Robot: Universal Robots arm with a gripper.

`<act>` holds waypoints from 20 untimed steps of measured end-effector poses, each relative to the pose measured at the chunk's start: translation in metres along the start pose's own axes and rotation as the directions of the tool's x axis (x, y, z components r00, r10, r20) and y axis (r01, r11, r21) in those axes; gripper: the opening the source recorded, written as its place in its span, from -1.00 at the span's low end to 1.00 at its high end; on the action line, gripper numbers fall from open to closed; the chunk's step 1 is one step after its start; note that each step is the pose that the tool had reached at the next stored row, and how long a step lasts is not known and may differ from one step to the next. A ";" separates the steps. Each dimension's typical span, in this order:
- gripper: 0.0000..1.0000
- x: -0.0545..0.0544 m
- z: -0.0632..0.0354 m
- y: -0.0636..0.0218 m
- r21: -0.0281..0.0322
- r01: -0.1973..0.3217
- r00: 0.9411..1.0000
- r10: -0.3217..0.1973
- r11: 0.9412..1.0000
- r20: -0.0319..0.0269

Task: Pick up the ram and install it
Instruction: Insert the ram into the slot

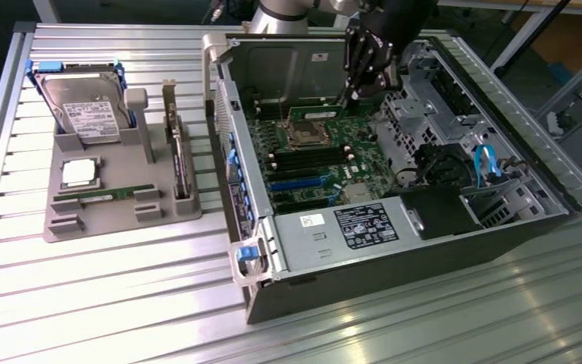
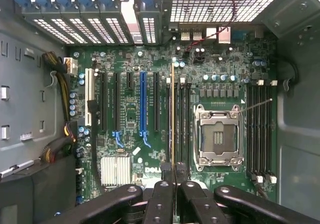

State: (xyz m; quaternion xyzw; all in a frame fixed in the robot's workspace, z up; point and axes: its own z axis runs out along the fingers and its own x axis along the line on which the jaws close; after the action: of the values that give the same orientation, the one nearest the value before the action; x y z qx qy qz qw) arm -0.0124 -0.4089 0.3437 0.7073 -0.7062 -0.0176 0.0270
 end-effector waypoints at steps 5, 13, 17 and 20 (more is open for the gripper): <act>-0.76 0.000 0.0053 -0.0003 0.000 0.000 1.000 0.000 1.000 -0.003; -0.76 0.000 0.0123 -0.0008 0.000 -0.001 1.000 0.001 1.000 -0.009; -0.76 0.000 0.0152 -0.0010 0.000 -0.001 1.000 0.001 1.000 -0.012; -0.76 0.000 0.0206 -0.0013 0.000 -0.001 1.000 0.001 1.000 -0.014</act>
State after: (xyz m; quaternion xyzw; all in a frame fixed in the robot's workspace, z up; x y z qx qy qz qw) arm -0.0124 -0.4089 0.3231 0.7070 -0.7063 -0.0125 0.0321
